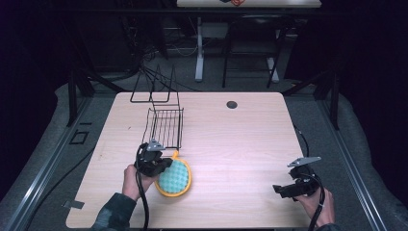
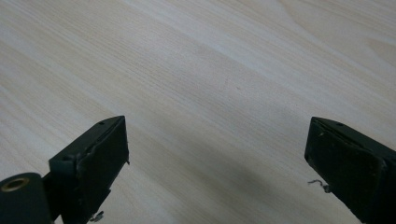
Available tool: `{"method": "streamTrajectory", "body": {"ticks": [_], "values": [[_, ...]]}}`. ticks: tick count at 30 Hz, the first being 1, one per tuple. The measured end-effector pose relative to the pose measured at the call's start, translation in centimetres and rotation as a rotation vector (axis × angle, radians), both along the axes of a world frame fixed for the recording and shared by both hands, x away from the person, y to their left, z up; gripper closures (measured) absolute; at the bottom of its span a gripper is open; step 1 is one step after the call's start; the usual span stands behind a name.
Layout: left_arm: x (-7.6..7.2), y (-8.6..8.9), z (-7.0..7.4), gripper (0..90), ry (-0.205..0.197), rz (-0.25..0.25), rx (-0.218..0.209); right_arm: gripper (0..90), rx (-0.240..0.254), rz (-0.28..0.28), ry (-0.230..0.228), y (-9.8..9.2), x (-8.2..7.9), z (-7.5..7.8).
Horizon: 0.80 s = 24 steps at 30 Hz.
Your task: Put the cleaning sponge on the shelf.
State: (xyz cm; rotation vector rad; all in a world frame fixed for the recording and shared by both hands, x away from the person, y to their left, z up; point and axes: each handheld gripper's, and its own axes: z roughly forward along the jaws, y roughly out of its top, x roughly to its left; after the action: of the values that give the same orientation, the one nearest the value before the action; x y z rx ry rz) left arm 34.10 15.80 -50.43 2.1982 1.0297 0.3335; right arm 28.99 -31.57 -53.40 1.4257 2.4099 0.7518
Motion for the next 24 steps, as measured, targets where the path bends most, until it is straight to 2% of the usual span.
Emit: {"method": "streamTrajectory", "body": {"ticks": [5,10,15,18,24], "values": [[0.2,0.3,0.4,87.6,-0.024,0.018,0.013,5.8,-0.004,0.003,-0.004,0.1,0.0,-0.1],[0.5,0.9,0.8,87.7,-0.037,0.040,-0.005,5.7,0.005,-0.001,-0.003,0.1,0.1,-0.1],[0.6,1.4,1.5,87.7,-0.046,0.051,-0.043,5.7,0.001,0.001,0.000,0.0,0.0,0.0],[0.5,1.6,2.2,87.7,-0.071,0.056,-0.061,5.7,-0.001,-0.001,0.001,0.1,0.0,0.0],[0.7,1.9,3.1,87.7,-0.091,0.069,-0.085,5.8,-0.004,-0.003,-0.006,0.1,0.0,0.0]]}}
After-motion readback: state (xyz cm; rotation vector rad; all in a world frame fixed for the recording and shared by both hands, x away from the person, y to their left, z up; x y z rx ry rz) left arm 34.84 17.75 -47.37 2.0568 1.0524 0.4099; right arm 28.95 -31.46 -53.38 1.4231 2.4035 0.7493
